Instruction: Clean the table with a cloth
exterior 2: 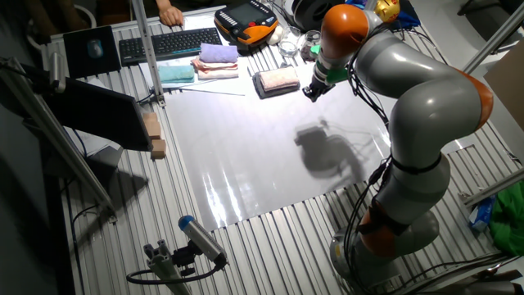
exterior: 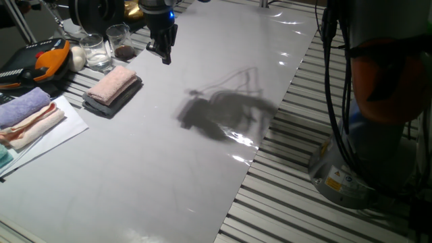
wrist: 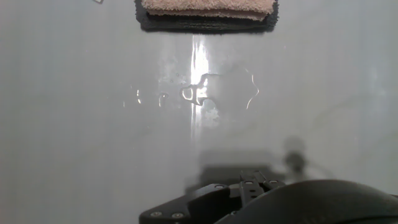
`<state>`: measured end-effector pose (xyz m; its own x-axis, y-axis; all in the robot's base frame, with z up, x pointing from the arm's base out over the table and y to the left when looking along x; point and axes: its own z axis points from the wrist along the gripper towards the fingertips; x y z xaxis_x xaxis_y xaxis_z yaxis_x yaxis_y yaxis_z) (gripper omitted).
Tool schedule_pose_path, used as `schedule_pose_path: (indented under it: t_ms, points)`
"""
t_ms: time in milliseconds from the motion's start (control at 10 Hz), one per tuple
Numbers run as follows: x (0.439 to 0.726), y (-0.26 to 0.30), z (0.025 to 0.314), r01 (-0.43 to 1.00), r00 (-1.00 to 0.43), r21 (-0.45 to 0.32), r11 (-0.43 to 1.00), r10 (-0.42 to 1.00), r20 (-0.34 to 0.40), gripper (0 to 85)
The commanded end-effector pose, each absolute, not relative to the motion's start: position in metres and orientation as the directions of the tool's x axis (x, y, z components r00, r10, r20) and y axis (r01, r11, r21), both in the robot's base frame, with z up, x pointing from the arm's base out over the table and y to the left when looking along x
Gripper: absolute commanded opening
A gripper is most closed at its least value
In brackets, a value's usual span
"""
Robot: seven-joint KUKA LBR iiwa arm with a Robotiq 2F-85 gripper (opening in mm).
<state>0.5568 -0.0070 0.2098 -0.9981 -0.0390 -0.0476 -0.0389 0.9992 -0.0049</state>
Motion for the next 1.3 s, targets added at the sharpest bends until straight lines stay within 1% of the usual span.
schedule_pose_path:
  t_ms: [0, 100, 200, 300, 800, 900, 1000, 1100, 1200]
  points:
    - [0.558, -0.007, 0.21, -0.036, -0.998, -0.005, 0.999, -0.036, -0.048, 0.0]
    - [0.561, -0.006, 0.211, -0.03, -0.999, -0.003, 1.0, -0.03, -0.045, 0.0]
    - [0.565, -0.005, 0.213, -0.023, -0.999, -0.029, 0.999, -0.025, -0.046, 0.0]
    - [0.569, -0.005, 0.214, -0.023, -0.999, -0.038, 0.999, -0.025, -0.044, 0.0]
    - [0.571, -0.006, 0.208, -0.008, -0.999, -0.028, 1.0, -0.009, -0.045, 0.0]
    - [0.572, -0.006, 0.207, -0.007, -0.999, -0.031, 1.0, -0.008, -0.051, 0.0]
    - [0.571, -0.006, 0.206, -0.01, -0.998, -0.014, 1.0, -0.01, -0.054, 0.0]
    - [0.571, -0.006, 0.206, -0.017, -0.998, -0.019, 1.0, -0.018, -0.055, 0.0]
    - [0.571, -0.006, 0.206, -0.016, -0.997, -0.018, 1.0, -0.017, -0.072, 0.0]
